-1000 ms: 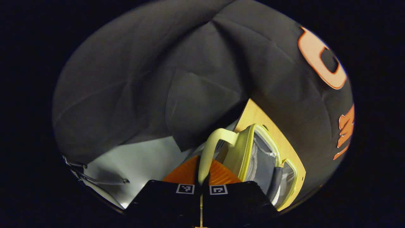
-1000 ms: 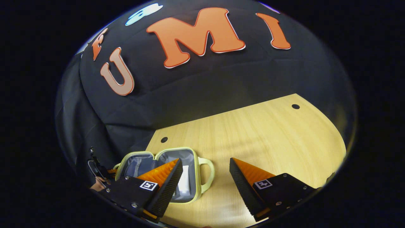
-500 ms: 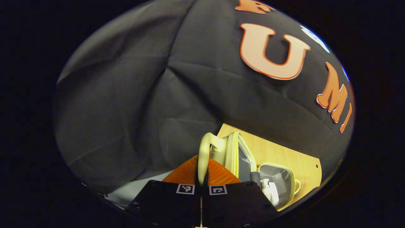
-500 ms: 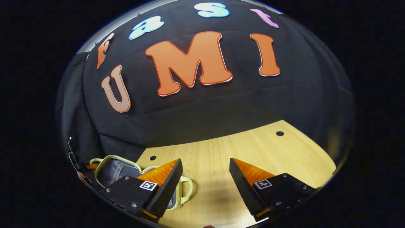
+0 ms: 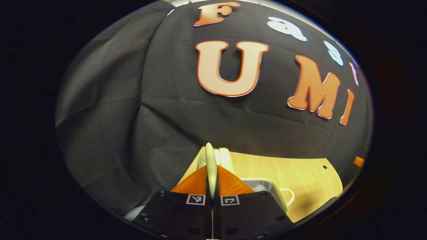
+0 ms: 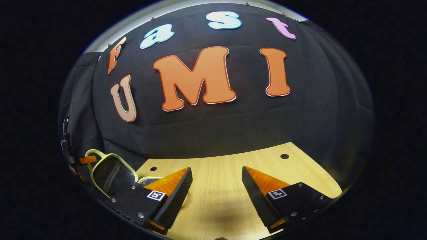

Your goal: First open the suitcase, pack the skin care products into it, and then close the suitcase.

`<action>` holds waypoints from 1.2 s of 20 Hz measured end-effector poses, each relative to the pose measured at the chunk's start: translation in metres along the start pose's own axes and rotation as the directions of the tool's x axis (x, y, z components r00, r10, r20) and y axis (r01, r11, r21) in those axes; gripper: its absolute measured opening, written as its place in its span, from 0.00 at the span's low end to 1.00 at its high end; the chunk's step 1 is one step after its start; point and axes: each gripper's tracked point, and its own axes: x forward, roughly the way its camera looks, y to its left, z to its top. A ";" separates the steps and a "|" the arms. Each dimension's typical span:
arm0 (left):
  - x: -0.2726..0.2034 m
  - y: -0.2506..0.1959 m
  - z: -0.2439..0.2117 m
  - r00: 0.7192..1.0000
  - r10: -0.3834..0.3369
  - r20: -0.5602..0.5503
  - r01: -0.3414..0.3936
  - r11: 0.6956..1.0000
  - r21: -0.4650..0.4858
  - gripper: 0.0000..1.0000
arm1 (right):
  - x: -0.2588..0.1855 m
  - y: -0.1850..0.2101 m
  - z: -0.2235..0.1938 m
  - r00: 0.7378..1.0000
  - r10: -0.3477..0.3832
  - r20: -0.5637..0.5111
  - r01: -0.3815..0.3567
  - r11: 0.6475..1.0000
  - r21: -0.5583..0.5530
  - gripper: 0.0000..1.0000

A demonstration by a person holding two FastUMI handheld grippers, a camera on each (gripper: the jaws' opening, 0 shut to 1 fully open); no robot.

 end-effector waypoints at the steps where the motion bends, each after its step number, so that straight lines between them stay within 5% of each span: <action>1: 0.001 -0.018 0.000 1.000 -0.024 -0.003 0.024 1.000 0.015 0.02 | -0.002 -0.005 0.000 1.000 -0.002 0.002 0.002 1.000 -0.006 0.96; 7: 0.005 -0.139 -0.020 0.984 -0.164 -0.067 0.174 0.964 0.198 0.02 | -0.011 -0.033 0.003 1.000 -0.002 0.010 0.002 1.000 -0.008 0.96; 15: 0.017 -0.256 -0.109 0.897 -0.354 -0.266 0.426 0.853 0.301 0.02 | -0.019 -0.072 0.002 0.999 -0.040 0.009 0.040 0.999 0.005 0.96; 24: 0.016 -0.292 -0.221 0.812 -0.349 -0.469 0.533 0.770 0.350 0.03 | -0.019 -0.085 -0.004 0.999 -0.048 -0.008 0.048 0.999 -0.011 0.96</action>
